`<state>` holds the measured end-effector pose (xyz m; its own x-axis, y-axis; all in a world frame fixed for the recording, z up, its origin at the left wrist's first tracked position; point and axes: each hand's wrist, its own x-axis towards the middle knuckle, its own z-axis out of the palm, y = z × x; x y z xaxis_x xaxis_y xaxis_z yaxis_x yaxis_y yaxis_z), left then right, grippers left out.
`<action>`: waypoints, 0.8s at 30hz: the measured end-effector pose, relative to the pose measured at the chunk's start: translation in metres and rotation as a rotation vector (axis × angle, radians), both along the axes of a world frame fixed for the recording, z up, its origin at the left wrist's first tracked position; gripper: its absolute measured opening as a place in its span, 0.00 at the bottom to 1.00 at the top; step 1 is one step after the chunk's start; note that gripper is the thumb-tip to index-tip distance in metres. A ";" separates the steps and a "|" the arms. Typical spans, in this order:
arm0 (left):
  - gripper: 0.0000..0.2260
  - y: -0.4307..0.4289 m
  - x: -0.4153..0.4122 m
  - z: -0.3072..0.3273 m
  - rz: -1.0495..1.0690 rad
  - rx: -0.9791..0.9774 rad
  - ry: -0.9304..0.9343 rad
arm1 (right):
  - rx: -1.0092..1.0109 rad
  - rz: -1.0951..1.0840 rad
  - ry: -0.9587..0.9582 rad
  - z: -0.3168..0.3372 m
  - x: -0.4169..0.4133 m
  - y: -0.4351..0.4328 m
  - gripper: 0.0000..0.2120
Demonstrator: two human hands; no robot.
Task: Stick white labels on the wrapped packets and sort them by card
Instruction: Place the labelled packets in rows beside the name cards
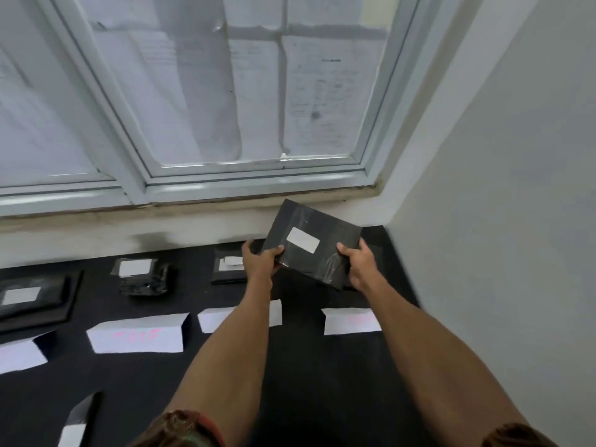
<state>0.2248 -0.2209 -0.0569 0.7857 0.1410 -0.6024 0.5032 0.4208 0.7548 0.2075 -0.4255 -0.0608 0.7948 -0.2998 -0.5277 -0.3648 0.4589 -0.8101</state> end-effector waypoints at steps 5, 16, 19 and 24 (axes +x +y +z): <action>0.09 -0.021 0.037 0.004 -0.214 0.160 0.072 | -0.059 0.087 0.028 -0.009 0.033 -0.039 0.19; 0.08 0.065 0.062 -0.015 -0.042 0.260 0.056 | -0.066 0.323 0.122 -0.020 0.100 0.054 0.16; 0.09 0.097 0.056 -0.023 0.044 0.200 0.035 | 0.189 0.169 0.162 -0.025 0.102 0.080 0.17; 0.11 0.138 0.051 -0.036 0.180 0.189 0.041 | -0.440 0.427 0.212 -0.063 0.096 0.120 0.18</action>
<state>0.2759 -0.0826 -0.0933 0.7130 0.3890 -0.5834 0.4651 0.3602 0.8087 0.3032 -0.3057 -0.1242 0.7837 -0.2049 -0.5863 -0.6146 -0.1200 -0.7796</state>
